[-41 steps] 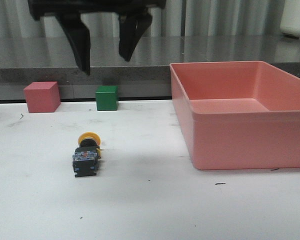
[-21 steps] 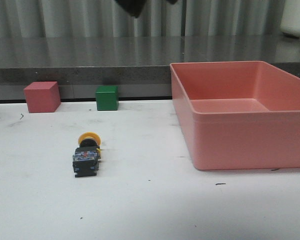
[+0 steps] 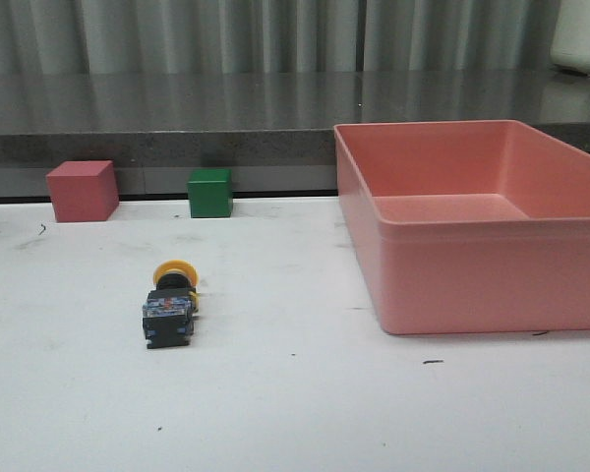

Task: Place and stand button with both arms
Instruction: 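Lower the button onto the table and open the right gripper, then lower the left gripper over the lying button and close on it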

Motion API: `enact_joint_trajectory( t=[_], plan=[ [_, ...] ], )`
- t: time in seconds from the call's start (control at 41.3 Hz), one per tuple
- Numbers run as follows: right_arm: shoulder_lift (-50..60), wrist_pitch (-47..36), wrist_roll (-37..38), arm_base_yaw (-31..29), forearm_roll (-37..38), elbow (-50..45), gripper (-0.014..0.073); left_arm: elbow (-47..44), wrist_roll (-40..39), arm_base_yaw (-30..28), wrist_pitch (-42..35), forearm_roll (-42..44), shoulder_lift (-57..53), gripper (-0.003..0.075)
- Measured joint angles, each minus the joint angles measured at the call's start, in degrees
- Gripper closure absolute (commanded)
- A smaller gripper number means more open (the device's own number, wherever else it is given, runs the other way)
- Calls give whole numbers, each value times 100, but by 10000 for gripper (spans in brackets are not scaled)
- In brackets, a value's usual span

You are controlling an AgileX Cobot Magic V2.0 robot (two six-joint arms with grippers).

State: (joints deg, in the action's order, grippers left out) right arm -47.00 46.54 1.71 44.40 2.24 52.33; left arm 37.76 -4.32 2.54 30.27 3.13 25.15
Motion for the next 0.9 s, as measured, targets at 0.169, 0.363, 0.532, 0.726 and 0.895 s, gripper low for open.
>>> enact_joint_trajectory(
  t=[0.169, 0.363, 0.532, 0.726, 0.895],
  plan=[
    [843, 65, 0, 0, 0, -390, 85, 0, 0, 0, 0, 0, 0, 246],
    [1389, 197, 0, 0, 0, -528, 85, 0, 0, 0, 0, 0, 0, 247],
    [1468, 224, 0, 0, 0, -530, 85, 0, 0, 0, 0, 0, 0, 247],
    [1468, 334, -8, 0, 0, -540, 85, 0, 0, 0, 0, -65, 0, 246],
    [1468, 344, -8, 0, 0, -540, 85, 107, 0, 34, 107, -149, 8, 246]
  ],
)
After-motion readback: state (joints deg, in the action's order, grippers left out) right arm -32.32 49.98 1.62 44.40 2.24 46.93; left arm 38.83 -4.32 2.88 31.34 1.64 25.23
